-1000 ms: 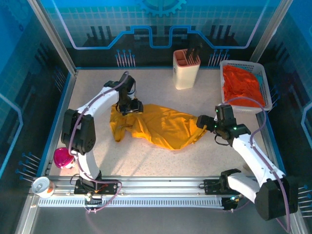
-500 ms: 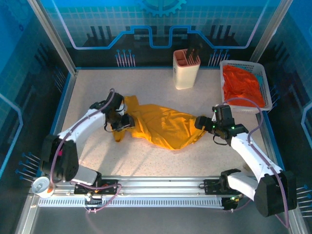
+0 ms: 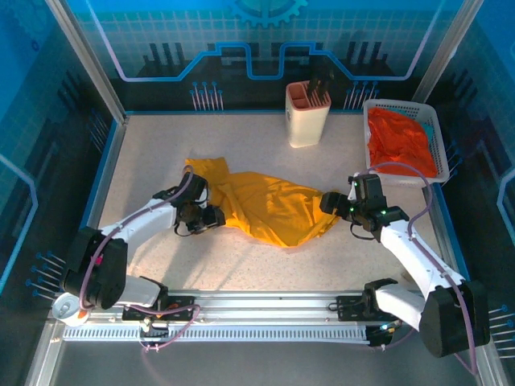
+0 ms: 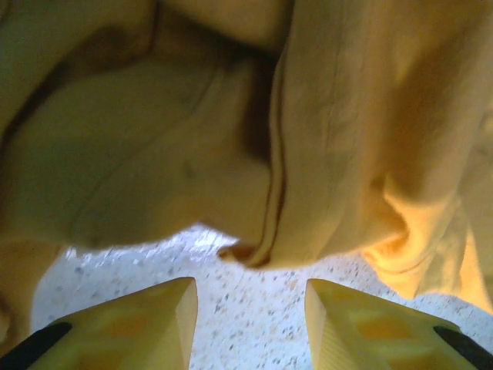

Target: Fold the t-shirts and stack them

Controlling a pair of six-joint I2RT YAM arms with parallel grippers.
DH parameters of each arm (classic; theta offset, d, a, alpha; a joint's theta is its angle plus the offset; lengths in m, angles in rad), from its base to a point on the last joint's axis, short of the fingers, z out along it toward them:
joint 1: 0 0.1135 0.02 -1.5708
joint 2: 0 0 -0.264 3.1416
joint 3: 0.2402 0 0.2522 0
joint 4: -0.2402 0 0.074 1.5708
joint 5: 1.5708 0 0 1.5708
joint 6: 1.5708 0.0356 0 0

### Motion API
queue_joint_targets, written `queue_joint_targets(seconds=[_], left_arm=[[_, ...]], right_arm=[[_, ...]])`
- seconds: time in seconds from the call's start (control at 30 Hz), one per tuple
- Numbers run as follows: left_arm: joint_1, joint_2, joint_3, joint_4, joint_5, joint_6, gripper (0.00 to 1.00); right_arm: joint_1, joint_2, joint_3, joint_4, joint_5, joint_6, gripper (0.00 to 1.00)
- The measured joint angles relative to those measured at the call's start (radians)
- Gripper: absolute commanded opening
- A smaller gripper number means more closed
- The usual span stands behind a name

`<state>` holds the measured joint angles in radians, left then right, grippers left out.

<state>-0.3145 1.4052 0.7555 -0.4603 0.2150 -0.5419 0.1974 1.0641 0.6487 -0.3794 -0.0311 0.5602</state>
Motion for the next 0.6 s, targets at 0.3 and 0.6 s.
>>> queue_joint_targets(seconds=[0.3,0.6], left_arm=[[-0.018,0.048,-0.006,0.108,0.003,-0.018,0.21],[-0.122,-0.068,-0.063,0.057,-0.021,-0.102,0.08]], right_arm=[[0.000,-0.013,-0.004,0.000,0.000,0.000,0.86],[0.000,-0.010,-0.004,0.003,0.000,0.000,0.86]])
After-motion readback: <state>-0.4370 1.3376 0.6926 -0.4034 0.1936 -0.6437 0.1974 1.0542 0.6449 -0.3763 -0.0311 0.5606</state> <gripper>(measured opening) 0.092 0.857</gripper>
